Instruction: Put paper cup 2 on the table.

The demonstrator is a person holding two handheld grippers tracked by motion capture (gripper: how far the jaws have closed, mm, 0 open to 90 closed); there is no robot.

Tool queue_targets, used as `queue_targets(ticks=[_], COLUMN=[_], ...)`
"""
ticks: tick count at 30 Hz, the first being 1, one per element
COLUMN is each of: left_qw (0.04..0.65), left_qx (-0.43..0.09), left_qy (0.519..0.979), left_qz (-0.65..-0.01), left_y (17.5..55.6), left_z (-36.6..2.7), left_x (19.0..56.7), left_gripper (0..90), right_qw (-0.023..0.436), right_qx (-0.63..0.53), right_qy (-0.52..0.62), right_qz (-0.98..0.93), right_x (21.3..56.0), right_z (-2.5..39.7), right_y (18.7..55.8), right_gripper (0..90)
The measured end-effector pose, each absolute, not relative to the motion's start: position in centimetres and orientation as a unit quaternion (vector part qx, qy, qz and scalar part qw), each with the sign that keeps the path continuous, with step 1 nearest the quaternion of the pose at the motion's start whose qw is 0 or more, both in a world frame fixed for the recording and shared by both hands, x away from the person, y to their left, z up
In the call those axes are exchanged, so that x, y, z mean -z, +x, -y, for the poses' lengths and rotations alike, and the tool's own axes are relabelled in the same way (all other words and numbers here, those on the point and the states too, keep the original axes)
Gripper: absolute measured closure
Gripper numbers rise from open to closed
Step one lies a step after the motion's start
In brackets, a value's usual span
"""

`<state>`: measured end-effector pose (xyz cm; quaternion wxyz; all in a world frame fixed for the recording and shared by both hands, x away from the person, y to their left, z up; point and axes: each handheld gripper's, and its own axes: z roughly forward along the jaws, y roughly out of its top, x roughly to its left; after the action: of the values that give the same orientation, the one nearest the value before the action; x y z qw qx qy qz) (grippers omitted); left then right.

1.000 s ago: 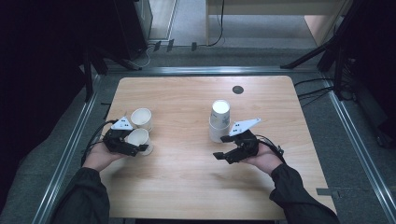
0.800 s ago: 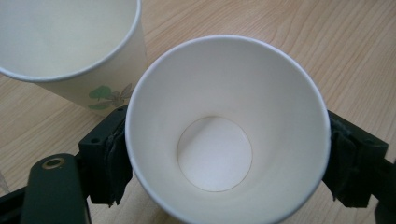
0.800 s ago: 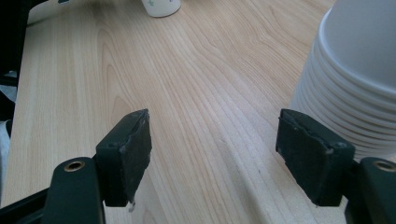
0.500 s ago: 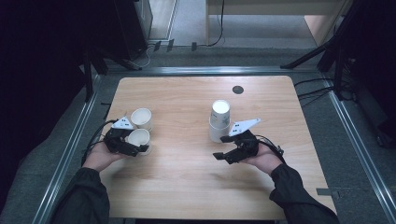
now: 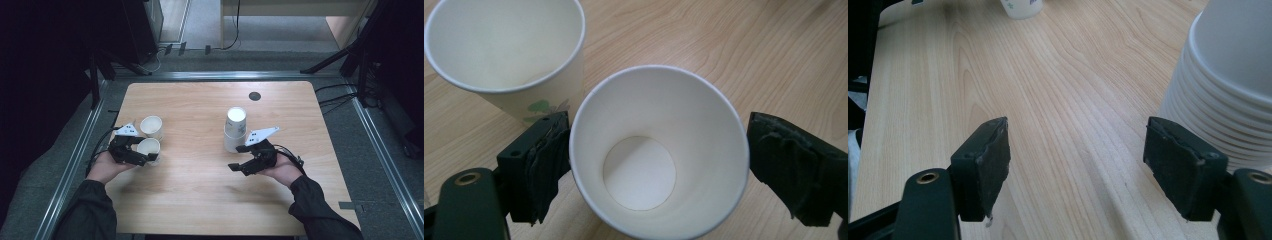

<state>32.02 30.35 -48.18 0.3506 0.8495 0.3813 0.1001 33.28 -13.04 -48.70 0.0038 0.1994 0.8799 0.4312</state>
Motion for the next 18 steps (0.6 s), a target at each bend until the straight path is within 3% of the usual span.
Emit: queue_targets(ticks=[18], left_qw=[0.383], left_qx=[-0.113], left_qy=[0.827], left_qz=[-0.395], left_y=[31.4], left_z=[-31.1], left_x=[45.8], left_gripper=[12.6], right_qw=[0.002], right_qx=[-0.433], right_qy=[0.201], right_qz=[-0.879], right_x=[48.6], right_z=[13.0], right_y=[33.2], right_gripper=[27.1])
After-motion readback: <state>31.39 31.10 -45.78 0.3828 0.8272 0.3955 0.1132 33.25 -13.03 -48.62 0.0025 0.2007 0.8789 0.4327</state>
